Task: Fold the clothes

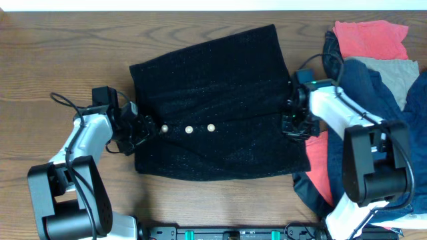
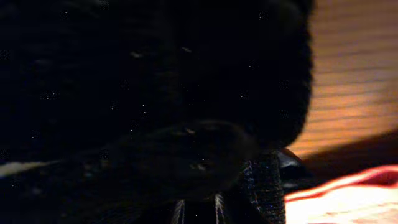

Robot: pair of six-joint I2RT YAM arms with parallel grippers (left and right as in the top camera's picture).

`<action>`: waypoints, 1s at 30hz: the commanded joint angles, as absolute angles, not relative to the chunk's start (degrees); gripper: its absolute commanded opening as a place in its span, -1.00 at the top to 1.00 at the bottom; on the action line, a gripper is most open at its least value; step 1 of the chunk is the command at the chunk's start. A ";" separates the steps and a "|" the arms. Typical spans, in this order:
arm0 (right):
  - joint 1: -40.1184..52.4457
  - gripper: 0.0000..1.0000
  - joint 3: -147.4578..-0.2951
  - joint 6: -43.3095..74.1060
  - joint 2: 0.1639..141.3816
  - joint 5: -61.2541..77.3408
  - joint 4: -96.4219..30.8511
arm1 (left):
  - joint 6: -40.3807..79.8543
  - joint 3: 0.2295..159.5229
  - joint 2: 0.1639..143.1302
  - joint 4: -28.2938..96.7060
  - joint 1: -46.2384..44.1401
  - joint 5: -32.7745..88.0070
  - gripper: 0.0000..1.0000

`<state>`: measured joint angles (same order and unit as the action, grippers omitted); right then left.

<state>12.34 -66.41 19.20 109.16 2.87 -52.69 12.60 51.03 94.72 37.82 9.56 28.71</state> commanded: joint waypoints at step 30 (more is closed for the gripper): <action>1.50 0.02 -74.56 33.50 97.67 7.53 -71.29 | 23.09 49.06 73.93 61.23 8.67 23.09 -0.96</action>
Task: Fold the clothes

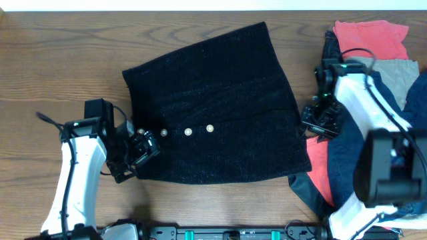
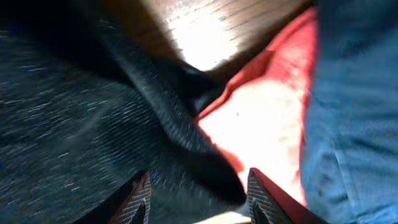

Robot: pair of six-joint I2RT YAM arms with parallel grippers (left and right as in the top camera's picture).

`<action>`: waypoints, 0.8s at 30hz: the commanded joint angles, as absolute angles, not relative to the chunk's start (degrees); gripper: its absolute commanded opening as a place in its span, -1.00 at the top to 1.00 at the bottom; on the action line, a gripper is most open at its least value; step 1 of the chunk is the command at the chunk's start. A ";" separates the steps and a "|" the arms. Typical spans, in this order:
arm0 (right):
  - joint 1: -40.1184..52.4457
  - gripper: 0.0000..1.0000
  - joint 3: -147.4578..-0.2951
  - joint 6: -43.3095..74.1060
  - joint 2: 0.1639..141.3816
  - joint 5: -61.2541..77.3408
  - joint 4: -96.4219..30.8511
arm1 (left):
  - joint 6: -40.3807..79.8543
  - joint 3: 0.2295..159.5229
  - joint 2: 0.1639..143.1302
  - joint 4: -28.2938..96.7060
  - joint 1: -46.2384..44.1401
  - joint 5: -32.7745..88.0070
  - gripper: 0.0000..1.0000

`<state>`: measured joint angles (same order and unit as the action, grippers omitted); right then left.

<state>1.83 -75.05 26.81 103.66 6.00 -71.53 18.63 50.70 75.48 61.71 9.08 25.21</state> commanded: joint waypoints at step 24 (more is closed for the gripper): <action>7.03 0.12 -54.11 40.40 82.85 15.38 -66.50 | 38.59 32.73 72.18 43.46 5.58 21.39 0.43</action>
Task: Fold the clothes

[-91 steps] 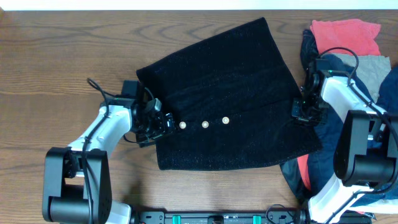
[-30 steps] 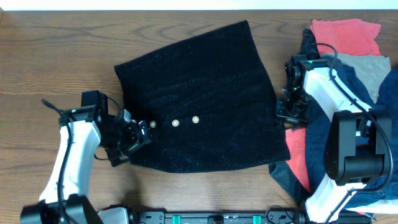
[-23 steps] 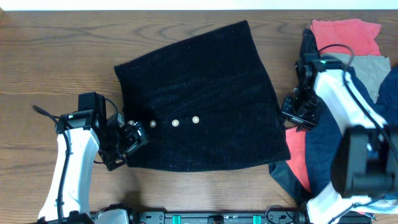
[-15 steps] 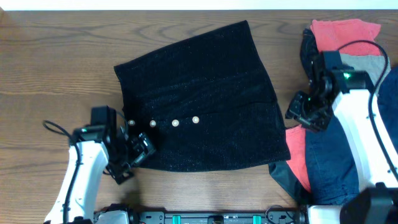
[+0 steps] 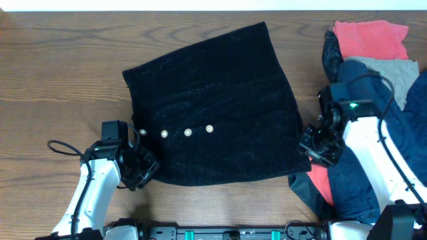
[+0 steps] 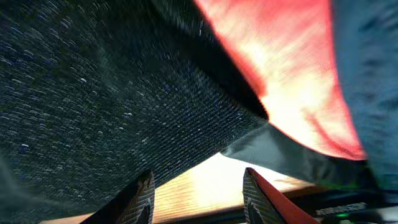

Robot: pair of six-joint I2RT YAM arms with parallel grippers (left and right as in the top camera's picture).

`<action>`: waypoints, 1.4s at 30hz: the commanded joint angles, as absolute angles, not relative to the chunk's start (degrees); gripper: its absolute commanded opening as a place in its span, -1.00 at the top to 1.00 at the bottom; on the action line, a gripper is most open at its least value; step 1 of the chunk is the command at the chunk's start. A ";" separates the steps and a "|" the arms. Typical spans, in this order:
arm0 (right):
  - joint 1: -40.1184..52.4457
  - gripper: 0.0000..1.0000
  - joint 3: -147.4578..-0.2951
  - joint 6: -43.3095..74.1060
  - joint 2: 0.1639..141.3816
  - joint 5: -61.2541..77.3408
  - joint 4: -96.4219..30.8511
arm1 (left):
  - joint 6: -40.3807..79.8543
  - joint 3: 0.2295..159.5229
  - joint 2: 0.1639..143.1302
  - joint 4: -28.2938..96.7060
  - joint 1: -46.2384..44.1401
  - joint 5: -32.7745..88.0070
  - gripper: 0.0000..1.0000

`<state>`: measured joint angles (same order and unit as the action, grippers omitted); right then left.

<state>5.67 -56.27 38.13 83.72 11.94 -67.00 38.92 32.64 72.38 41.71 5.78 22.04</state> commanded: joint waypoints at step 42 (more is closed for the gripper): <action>12.23 0.98 -43.07 46.78 82.72 2.20 -44.47 | 28.18 35.94 70.81 53.58 5.58 21.85 0.84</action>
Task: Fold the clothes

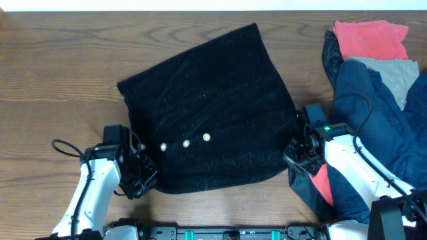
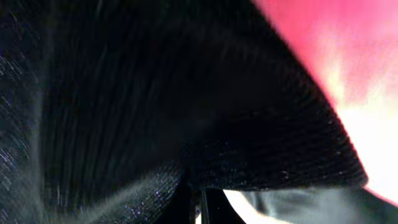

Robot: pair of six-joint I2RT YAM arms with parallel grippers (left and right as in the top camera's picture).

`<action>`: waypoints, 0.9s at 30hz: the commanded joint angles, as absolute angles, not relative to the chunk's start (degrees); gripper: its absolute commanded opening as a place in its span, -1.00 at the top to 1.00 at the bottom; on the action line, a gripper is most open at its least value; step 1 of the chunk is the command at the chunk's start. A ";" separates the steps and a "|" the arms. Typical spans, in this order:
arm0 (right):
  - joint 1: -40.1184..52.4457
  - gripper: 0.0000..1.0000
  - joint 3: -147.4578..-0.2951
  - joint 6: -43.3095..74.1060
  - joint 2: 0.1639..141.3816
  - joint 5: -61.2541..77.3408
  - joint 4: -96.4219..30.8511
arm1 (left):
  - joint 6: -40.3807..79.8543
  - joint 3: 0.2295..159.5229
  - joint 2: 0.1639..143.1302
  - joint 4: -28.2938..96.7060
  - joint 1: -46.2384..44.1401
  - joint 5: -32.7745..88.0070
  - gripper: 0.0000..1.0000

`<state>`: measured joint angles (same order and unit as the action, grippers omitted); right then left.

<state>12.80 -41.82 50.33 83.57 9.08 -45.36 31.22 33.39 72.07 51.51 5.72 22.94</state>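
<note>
A black garment with three pale buttons lies spread on the wooden table. My left gripper sits at its near left corner, fingers closed on the hem. At the near right corner my right gripper is shut on the edge. In the right wrist view the black fabric fills the frame, pinched between the right gripper fingers at the bottom. Red cloth shows behind it.
A heap of other clothes is piled at the right: a red piece, a grey one, blue ones and a dark one under my right arm. A black rail runs along the near table edge.
The right gripper has moved left onto the garment's near right corner and shut on it. The garment's near edge has drawn in and its far corners have shifted. The left gripper stays at the left corner.
Both grippers were first at the garment's mid sides, by the button row. They then stood off the sides, right gripper open over the red cloth. Both later stood at the near corners, and now they hold them.
</note>
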 commanded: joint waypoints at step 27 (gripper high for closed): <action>12.10 0.98 -74.81 21.52 84.88 7.14 -27.99 | 31.44 45.78 60.95 34.76 5.87 23.05 0.87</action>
